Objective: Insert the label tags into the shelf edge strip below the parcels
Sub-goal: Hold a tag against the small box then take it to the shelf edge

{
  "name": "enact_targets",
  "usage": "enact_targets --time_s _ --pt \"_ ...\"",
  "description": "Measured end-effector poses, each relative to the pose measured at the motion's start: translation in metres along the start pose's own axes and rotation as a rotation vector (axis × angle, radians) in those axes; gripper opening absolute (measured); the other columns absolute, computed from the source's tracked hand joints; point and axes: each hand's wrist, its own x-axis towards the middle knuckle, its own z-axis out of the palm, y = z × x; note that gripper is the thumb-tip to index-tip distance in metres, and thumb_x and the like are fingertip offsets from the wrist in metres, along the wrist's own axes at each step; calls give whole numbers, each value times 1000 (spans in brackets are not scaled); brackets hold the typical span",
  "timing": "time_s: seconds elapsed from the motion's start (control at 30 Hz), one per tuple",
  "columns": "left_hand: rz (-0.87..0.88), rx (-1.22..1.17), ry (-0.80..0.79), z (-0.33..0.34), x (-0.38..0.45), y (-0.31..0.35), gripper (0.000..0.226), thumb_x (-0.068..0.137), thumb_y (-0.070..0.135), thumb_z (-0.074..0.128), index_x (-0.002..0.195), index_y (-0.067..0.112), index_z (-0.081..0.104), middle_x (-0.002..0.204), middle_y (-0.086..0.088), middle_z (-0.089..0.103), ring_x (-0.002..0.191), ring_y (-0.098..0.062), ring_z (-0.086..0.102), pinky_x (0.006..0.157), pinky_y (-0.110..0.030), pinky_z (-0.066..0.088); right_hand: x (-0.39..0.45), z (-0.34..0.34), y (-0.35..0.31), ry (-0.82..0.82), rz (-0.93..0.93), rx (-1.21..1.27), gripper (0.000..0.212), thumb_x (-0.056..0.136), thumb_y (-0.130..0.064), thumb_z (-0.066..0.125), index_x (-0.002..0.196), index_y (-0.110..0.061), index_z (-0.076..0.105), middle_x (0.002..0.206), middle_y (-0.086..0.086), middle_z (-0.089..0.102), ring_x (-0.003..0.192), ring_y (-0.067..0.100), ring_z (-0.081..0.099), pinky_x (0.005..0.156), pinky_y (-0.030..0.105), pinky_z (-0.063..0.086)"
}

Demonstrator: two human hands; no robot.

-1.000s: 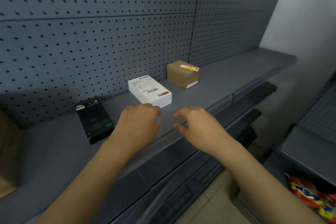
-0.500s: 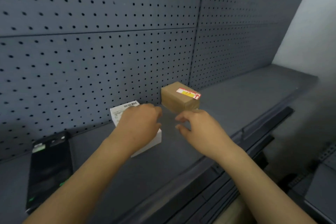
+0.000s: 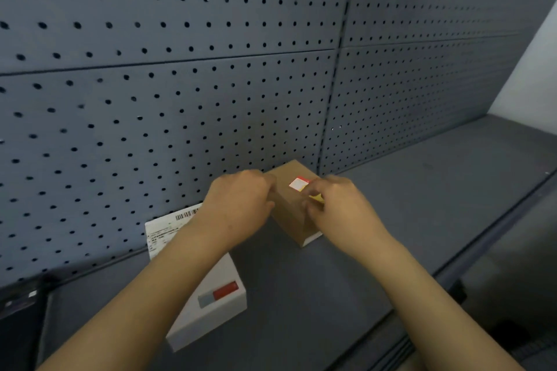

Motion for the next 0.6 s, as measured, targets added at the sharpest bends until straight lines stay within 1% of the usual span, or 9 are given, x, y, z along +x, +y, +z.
enact_targets --time_s 0.13,0.23,0.3,0.4,0.47,0.6 --pt "-48 -14 -4 7 24 4 25 92 26 50 116 25 55 113 1 62 97 -21 60 76 -34 49 29 4 16 -48 -10 -64 30 89 -25 56 118 -19 61 111 7 54 107 28 46 86 36 43" --pt "-81 -24 -10 12 38 8 25 92 26 49 116 26 55 113 3 61 96 -19 61 76 -33 50 47 7 28 -82 -3 -117 35 90 -35 54 120 -17 55 114 10 51 108 31 44 86 39 42" --pt "-104 -23 -9 14 46 11 24 92 28 49 115 26 56 112 4 62 95 -19 61 75 -33 50 57 9 35 -112 5 -112 38 91 -39 53 120 -15 54 115 11 51 108 31 46 87 40 43" --pt "-140 -16 6 18 53 15 22 91 28 48 111 26 57 109 6 62 94 -17 61 73 -33 52 67 12 43 -121 13 -50 35 92 -36 53 116 -11 58 111 12 56 102 30 52 84 40 46" --pt "-155 -23 12 20 56 17 22 91 29 49 112 28 57 110 7 62 94 -17 61 74 -32 52 72 11 46 -113 23 -18 34 91 -35 55 112 -9 61 108 12 57 99 30 53 83 40 48" --pt "-167 -31 23 19 59 17 23 91 30 49 113 29 56 113 7 61 97 -18 61 78 -33 53 79 7 45 -61 15 48 28 88 -27 62 110 -11 61 108 11 57 100 30 54 83 42 49"
